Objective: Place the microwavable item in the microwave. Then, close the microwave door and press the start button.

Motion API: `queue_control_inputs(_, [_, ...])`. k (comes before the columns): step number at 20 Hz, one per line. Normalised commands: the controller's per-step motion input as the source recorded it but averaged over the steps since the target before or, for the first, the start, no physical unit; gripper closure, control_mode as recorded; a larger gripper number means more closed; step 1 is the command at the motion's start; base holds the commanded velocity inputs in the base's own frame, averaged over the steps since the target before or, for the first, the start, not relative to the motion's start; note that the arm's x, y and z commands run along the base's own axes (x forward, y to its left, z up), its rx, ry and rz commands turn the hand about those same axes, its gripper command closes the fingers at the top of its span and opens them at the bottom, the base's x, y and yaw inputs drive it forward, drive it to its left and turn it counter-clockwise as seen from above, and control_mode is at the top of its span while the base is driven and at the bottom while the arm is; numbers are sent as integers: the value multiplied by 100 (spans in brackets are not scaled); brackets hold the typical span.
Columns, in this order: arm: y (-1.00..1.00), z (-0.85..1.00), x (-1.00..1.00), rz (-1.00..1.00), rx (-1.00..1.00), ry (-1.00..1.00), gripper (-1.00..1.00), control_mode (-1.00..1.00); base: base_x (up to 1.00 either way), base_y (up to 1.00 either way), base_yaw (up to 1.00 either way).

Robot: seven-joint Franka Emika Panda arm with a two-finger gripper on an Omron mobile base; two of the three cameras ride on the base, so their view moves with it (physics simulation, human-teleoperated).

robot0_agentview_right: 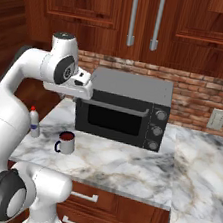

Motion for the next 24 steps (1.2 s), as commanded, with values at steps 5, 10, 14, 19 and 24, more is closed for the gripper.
queue_control_inputs(5, [0,-2,-16,0,0,-5,-100,-100,0,0,0])
queue_control_inputs(10, [0,-69,-28,-13,0,3,-100,-100,0,0,0])
queue_control_inputs(14, [34,-97,-25,-44,0,14,-100,-100,0,0,0])
queue_control_inputs(19, [43,-63,0,-37,2,13,-100,-100,0,0,0])
queue_control_inputs(24, [34,-12,0,-14,5,0,-100,-100,0,0,0])
